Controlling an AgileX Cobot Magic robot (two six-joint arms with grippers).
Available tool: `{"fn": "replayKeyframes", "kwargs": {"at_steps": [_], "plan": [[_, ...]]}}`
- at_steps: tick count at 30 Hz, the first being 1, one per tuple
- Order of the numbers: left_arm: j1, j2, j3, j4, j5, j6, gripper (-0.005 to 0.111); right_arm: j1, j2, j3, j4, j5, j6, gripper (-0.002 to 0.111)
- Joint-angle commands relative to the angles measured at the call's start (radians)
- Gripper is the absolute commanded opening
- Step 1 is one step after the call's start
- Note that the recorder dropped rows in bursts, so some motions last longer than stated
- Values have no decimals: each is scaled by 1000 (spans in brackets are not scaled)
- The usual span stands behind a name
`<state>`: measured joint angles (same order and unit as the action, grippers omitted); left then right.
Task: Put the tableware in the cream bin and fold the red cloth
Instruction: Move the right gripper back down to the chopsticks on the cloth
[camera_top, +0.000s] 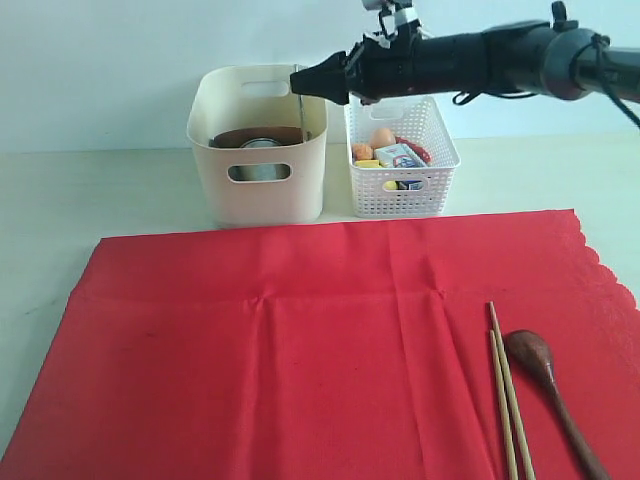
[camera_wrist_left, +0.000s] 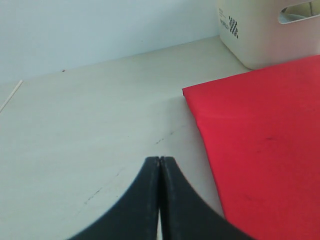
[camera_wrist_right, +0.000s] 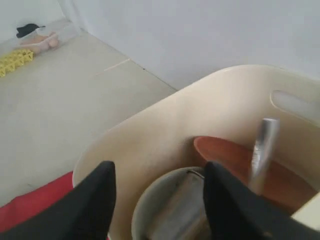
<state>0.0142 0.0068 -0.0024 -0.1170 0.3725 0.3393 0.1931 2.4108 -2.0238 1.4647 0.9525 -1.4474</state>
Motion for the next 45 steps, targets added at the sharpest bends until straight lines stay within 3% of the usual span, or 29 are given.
{"fn": "replayKeyframes", "kwargs": {"at_steps": [1,10,18,24,45], "plan": [[-4,-7,2,3,-1,0,0,-10,-109,-7,-236,-6,221,53],[-4,-7,2,3,-1,0,0,-10,-308,-7,-837,52,793,53],[-4,-7,2,3,-1,-2,0,-10,-394,-7,-1181,269,1092,50],[-4,-7,2,3,-1,-2,0,-10,-448,109,-1204,269,1171,48],[-4,-7,2,3,-1,-2,0,-7,-882,1030,-1202,-12,1215,48]]}}
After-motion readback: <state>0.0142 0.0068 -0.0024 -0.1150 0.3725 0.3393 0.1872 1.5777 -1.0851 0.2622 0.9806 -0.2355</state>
